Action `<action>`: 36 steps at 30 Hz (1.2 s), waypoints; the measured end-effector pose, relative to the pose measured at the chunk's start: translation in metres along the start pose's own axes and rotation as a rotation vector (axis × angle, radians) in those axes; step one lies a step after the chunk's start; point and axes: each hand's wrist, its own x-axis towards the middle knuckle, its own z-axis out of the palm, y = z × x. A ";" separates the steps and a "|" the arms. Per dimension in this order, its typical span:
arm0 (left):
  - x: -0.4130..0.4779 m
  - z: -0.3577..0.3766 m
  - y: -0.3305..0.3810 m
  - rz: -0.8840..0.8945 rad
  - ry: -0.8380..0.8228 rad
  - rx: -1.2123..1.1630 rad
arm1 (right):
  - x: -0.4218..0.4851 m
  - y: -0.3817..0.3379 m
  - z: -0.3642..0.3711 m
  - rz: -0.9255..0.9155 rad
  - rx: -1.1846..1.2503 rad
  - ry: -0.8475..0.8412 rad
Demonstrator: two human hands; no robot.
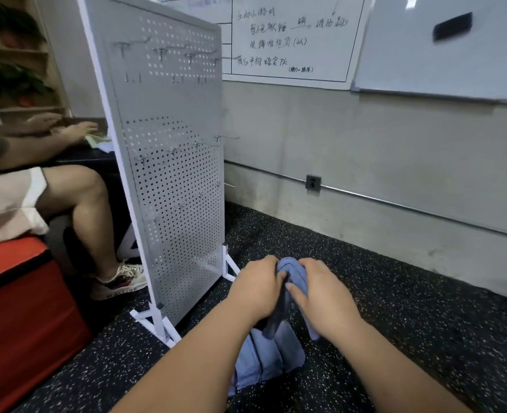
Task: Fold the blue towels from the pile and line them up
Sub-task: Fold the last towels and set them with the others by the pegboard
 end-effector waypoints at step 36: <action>0.093 -0.251 0.091 0.021 0.626 -0.049 | 0.194 -0.117 -0.188 -0.230 0.552 0.355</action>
